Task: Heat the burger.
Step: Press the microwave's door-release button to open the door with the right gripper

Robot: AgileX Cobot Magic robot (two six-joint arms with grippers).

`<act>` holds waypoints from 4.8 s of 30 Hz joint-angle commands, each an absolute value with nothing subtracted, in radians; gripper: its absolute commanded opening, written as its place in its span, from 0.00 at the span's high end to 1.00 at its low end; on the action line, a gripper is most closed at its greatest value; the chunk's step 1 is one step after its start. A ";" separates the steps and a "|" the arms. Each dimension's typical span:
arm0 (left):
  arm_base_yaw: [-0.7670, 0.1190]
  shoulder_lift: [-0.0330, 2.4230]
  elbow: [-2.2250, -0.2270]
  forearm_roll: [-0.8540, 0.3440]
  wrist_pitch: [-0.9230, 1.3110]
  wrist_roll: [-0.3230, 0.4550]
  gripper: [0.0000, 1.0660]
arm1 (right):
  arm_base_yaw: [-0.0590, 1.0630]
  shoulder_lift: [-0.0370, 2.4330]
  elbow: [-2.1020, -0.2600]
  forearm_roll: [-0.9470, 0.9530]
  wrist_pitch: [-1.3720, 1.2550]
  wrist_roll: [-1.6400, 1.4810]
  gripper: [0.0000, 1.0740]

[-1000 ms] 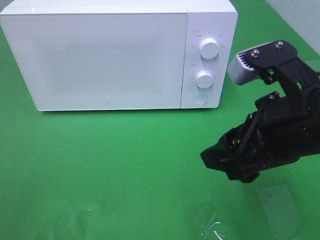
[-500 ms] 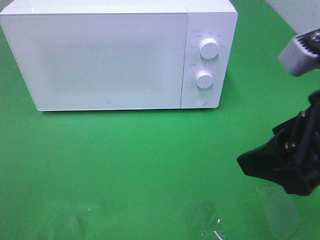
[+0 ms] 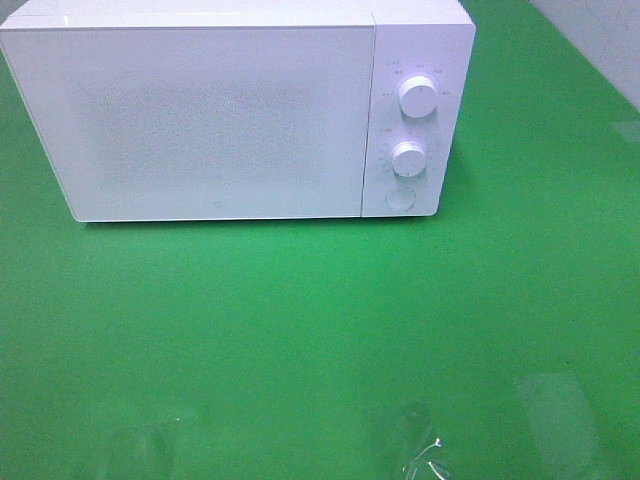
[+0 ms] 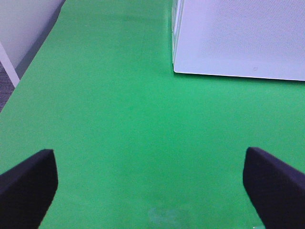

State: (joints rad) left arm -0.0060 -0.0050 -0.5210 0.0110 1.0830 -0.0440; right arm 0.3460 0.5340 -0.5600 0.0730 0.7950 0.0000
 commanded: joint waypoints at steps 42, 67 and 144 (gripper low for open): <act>-0.004 -0.010 -0.517 0.007 1.069 -0.045 0.08 | 0.195 -0.031 -0.495 0.038 0.958 0.000 0.29; -0.004 -0.010 -0.517 0.007 1.069 -0.045 0.08 | 0.195 0.369 -0.470 0.044 0.510 0.020 0.29; -0.004 -0.010 -0.517 0.007 1.069 -0.045 0.08 | 0.827 1.772 -0.402 0.683 -1.227 0.156 0.35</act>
